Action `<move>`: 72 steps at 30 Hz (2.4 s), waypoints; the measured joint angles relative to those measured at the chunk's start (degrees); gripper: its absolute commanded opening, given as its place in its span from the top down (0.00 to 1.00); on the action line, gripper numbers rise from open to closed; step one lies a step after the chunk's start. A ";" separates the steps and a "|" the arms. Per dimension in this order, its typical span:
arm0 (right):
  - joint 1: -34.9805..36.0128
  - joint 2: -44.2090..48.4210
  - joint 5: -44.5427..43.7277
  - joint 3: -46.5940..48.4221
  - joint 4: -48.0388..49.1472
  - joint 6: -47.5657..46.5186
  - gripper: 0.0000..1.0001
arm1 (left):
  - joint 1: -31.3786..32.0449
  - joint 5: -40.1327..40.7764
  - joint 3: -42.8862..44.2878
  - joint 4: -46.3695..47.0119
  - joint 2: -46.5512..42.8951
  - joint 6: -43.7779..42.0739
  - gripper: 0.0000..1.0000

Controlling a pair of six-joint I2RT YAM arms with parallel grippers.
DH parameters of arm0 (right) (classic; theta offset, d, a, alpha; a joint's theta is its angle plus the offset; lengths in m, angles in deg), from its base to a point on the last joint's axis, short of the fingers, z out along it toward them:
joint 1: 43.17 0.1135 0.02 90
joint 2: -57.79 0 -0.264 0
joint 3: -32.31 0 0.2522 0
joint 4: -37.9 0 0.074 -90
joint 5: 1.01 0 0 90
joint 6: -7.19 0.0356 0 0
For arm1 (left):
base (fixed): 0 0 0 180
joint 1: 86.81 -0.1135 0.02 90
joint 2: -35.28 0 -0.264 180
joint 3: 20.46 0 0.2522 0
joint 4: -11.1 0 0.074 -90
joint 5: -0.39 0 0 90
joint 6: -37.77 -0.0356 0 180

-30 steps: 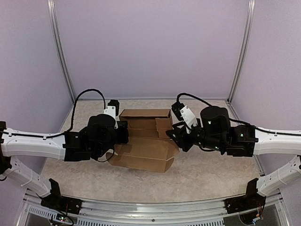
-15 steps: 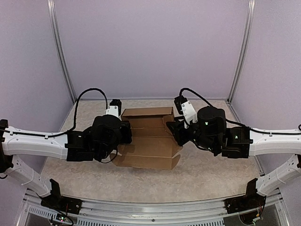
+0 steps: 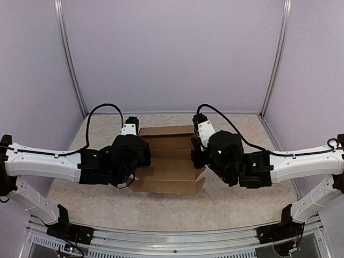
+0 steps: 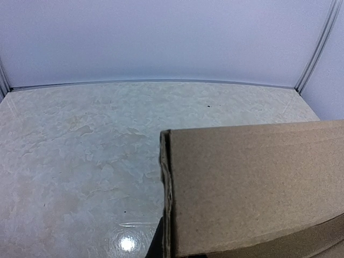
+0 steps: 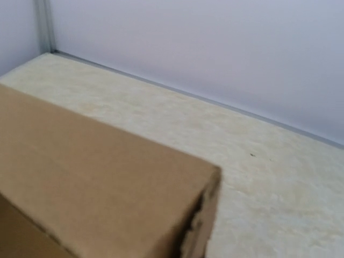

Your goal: Fold the paper box

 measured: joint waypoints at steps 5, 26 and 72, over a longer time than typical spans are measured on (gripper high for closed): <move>1.55 -3.65 -6.88 2.21 0.04 -0.33 1.00 | 0.02 1.16 0.24 -1.95 0.09 1.01 1.00; 3.61 -10.73 -14.45 7.85 -0.28 -0.22 1.00 | 0.20 -0.90 0.04 -3.39 -0.20 3.10 0.43; -13.81 -33.24 49.86 -14.38 55.43 -12.83 1.00 | -4.50 -26.71 -8.11 9.77 -1.86 -8.09 0.64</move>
